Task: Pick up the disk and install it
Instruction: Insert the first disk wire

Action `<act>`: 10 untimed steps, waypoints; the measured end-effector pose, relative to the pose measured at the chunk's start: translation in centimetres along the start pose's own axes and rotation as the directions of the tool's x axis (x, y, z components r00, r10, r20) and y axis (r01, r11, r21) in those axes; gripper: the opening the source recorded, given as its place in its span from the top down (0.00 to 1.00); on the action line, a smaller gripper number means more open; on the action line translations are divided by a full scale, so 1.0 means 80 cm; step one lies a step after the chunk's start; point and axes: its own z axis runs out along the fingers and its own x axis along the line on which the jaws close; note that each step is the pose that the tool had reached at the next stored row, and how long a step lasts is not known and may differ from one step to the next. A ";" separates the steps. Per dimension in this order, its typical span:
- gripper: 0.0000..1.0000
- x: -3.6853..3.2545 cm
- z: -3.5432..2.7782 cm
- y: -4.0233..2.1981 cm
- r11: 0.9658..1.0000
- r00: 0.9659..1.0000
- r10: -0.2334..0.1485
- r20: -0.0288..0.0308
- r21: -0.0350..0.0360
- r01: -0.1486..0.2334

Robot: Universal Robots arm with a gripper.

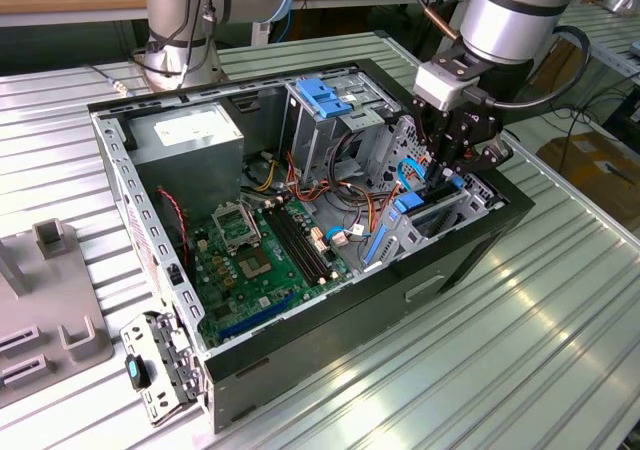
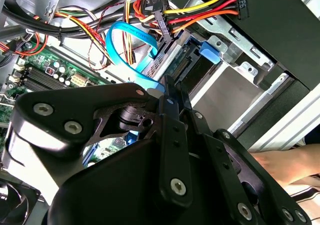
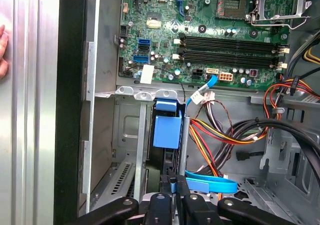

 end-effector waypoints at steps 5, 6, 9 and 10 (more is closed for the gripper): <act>0.84 0.0000 0.0002 0.0000 1.000 1.000 0.000 0.000 0.000 0.000; 0.84 0.0000 0.0003 0.0000 1.000 1.000 0.000 0.000 0.000 0.000; 0.84 0.0000 0.0003 0.0000 1.000 1.000 0.000 0.000 0.000 0.000; 0.84 0.0000 0.0003 0.0000 1.000 1.000 0.000 0.000 0.000 0.000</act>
